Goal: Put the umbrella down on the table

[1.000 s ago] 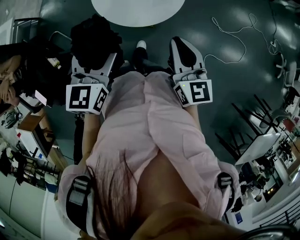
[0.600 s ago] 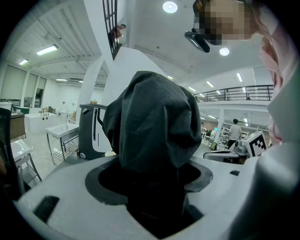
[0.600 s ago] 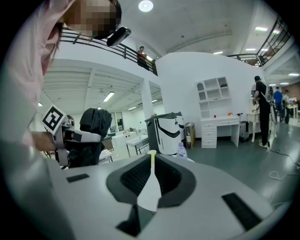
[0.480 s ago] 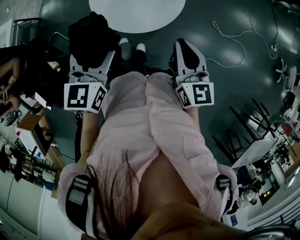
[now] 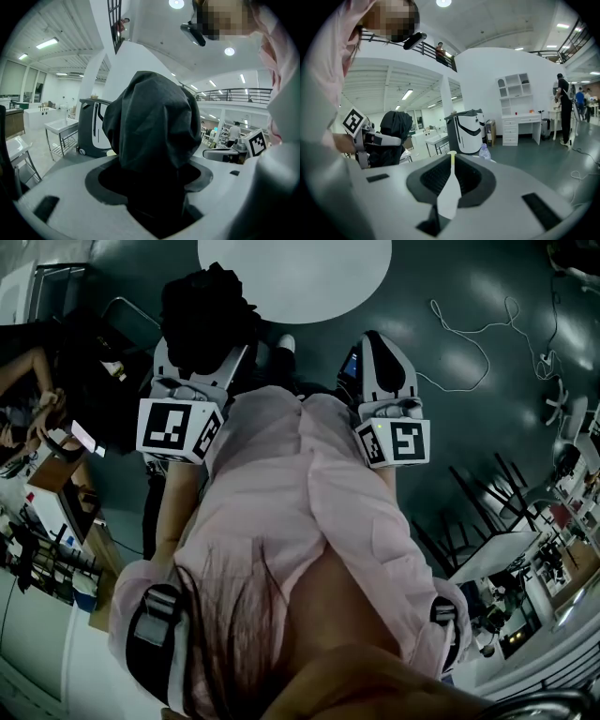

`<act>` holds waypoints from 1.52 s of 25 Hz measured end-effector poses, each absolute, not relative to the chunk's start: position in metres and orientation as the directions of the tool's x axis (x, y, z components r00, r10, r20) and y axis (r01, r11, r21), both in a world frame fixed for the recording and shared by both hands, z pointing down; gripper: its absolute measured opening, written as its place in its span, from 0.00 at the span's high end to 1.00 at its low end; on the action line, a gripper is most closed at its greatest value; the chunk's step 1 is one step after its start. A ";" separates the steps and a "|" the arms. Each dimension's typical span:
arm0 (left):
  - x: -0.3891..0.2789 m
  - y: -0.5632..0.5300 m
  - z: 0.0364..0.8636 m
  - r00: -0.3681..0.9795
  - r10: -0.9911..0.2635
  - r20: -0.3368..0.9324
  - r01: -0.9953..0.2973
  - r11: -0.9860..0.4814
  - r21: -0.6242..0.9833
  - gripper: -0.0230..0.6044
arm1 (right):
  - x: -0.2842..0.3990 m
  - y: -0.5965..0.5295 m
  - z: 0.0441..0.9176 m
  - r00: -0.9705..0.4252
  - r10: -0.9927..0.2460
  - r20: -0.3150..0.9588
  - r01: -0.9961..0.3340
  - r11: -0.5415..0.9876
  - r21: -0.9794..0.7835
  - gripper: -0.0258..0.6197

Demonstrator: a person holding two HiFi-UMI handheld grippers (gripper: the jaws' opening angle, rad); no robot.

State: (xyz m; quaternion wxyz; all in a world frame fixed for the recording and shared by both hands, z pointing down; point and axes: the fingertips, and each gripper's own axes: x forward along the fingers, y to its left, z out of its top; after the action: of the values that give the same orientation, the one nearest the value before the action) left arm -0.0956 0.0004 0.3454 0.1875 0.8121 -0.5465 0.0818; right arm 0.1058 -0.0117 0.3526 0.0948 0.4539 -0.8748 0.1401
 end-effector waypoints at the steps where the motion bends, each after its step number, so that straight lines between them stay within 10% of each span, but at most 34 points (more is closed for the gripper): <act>1: -0.099 -0.005 0.345 0.394 -0.855 0.337 -0.916 -0.338 0.215 0.45 | 0.103 -0.017 0.351 -0.565 -0.771 0.293 -0.824 0.544 -0.160 0.90; 38: -0.121 -0.117 0.343 0.478 -0.799 0.365 -0.878 -0.442 0.183 0.45 | 0.085 -0.115 0.339 -0.443 -0.844 0.302 -0.896 0.426 -0.125 0.90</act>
State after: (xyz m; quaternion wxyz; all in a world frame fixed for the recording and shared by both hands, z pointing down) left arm -0.1207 -0.1168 0.3429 0.1756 0.8416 -0.4981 0.1131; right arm 0.0850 -0.1149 0.3391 0.0969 0.5188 -0.8387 0.1345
